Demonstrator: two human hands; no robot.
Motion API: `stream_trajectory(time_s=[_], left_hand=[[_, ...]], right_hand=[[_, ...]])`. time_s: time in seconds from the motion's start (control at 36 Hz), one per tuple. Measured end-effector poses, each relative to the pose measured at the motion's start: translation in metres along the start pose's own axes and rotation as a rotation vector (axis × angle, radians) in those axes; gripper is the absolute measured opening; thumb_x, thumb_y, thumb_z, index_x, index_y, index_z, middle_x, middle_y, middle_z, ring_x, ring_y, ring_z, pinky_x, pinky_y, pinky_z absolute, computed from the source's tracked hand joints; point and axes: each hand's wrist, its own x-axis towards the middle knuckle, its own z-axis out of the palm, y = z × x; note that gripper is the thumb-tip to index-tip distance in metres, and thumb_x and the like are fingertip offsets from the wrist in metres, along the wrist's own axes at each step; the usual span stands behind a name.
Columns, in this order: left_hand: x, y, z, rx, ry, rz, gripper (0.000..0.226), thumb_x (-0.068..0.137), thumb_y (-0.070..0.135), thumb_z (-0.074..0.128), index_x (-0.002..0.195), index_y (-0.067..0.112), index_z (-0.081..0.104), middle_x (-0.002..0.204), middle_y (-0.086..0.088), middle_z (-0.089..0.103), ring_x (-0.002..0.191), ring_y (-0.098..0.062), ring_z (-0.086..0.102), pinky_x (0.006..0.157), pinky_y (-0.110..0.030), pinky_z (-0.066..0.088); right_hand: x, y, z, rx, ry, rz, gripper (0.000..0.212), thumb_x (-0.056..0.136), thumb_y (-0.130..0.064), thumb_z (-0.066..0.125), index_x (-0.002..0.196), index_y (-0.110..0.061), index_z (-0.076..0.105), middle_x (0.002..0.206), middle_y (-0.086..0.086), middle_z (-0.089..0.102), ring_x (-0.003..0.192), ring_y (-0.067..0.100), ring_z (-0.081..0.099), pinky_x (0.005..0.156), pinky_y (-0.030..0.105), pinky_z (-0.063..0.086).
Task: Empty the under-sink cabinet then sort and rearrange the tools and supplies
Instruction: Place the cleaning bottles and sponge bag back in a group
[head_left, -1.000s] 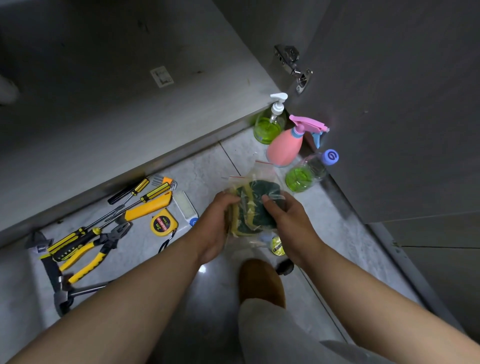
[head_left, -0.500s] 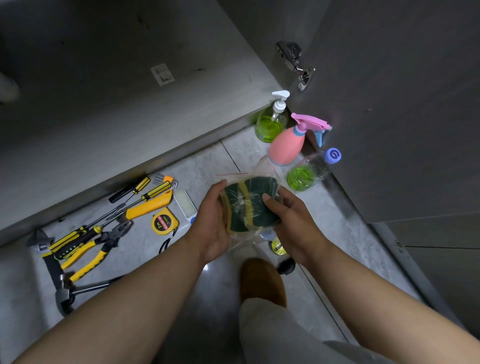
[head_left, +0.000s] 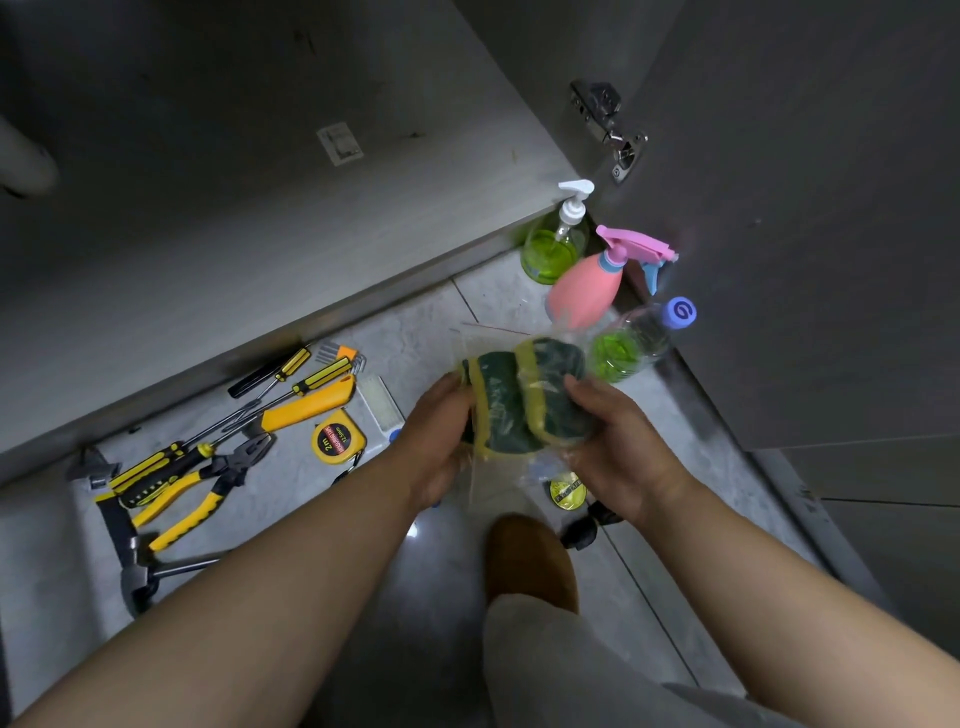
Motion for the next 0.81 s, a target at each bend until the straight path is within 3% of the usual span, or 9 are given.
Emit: stream_trajectory(time_s=[0.14,0.25,0.39,0.47,0.53,0.58,0.69,0.75,0.81], left_hand=[[-0.008,0.007,0.006,-0.214,-0.154,-0.043,0.076,0.097,0.073,0.029,0.125,0.016,0.072,0.129,-0.018,0.068,0.119,-0.034,0.066,0.106,-0.054,0.048],[-0.010,0.002,0.013,0.037,0.037,0.090,0.052,0.098,0.059,0.052,0.133,0.022,0.057,0.127,-0.010,0.069,0.111,-0.025,0.071,0.097,-0.051,0.056],[-0.006,-0.002,0.014,-0.023,0.110,0.100,0.043,0.099,0.055,0.052,0.132,0.028,0.051,0.123,-0.007,0.070,0.107,-0.025,0.072,0.093,-0.053,0.058],[-0.008,0.001,0.017,-0.091,0.032,0.050,0.053,0.100,0.061,0.044,0.137,0.025,0.055,0.122,-0.008,0.072,0.109,-0.026,0.072,0.098,-0.053,0.055],[-0.010,0.004,0.016,-0.134,-0.098,0.033,0.071,0.094,0.074,0.035,0.136,0.024,0.062,0.126,-0.008,0.071,0.116,-0.024,0.069,0.103,-0.047,0.053],[-0.012,0.007,0.016,-0.103,-0.158,0.042,0.081,0.084,0.081,0.041,0.136,0.023,0.062,0.129,-0.008,0.070,0.120,-0.024,0.067,0.104,-0.044,0.051],[-0.011,0.003,0.014,0.017,-0.073,0.098,0.076,0.079,0.059,0.074,0.141,0.022,0.053,0.131,-0.007,0.068,0.120,-0.024,0.066,0.106,-0.049,0.050],[-0.008,0.003,0.011,-0.006,-0.077,0.107,0.060,0.086,0.050,0.072,0.137,0.022,0.058,0.127,-0.007,0.070,0.118,-0.024,0.068,0.105,-0.048,0.051],[-0.007,0.005,0.007,-0.067,-0.093,0.090,0.048,0.092,0.043,0.069,0.134,0.020,0.063,0.124,-0.009,0.072,0.116,-0.026,0.069,0.103,-0.048,0.053]], right_hand=[[0.014,0.010,0.015,-0.282,0.181,-0.140,0.023,0.103,-0.009,0.052,0.120,-0.006,0.068,0.113,0.014,0.074,0.103,0.027,0.073,0.079,0.033,0.060],[0.016,0.014,0.019,-0.472,0.208,-0.211,0.026,0.103,-0.013,0.052,0.125,-0.011,0.066,0.117,0.009,0.074,0.109,0.026,0.071,0.097,0.044,0.056],[0.016,0.020,0.026,-0.584,0.181,-0.291,0.030,0.095,-0.032,0.057,0.124,-0.029,0.065,0.123,0.002,0.068,0.114,0.017,0.066,0.099,0.037,0.053],[0.018,0.027,0.026,-0.695,0.152,-0.262,0.026,0.098,-0.042,0.052,0.118,-0.031,0.063,0.113,-0.004,0.069,0.108,0.010,0.067,0.094,0.034,0.053],[0.022,0.031,0.022,-0.851,0.162,-0.263,0.026,0.102,-0.042,0.049,0.119,-0.025,0.060,0.117,0.003,0.064,0.114,0.017,0.062,0.099,0.042,0.051],[0.025,0.032,0.019,-0.931,0.153,-0.267,0.028,0.103,-0.038,0.050,0.122,-0.021,0.059,0.124,0.014,0.058,0.121,0.028,0.056,0.105,0.050,0.047],[0.026,0.030,0.021,-0.998,0.019,-0.314,0.039,0.098,-0.034,0.058,0.136,-0.029,0.053,0.132,0.010,0.057,0.128,0.024,0.053,0.107,0.046,0.047],[0.025,0.030,0.021,-0.990,-0.056,-0.343,0.046,0.095,-0.029,0.064,0.138,-0.035,0.052,0.133,0.002,0.058,0.128,0.019,0.055,0.104,0.039,0.050],[0.023,0.027,0.019,-0.953,-0.111,-0.344,0.050,0.089,-0.030,0.071,0.132,-0.047,0.053,0.127,-0.017,0.060,0.121,0.006,0.059,0.096,0.024,0.053]])
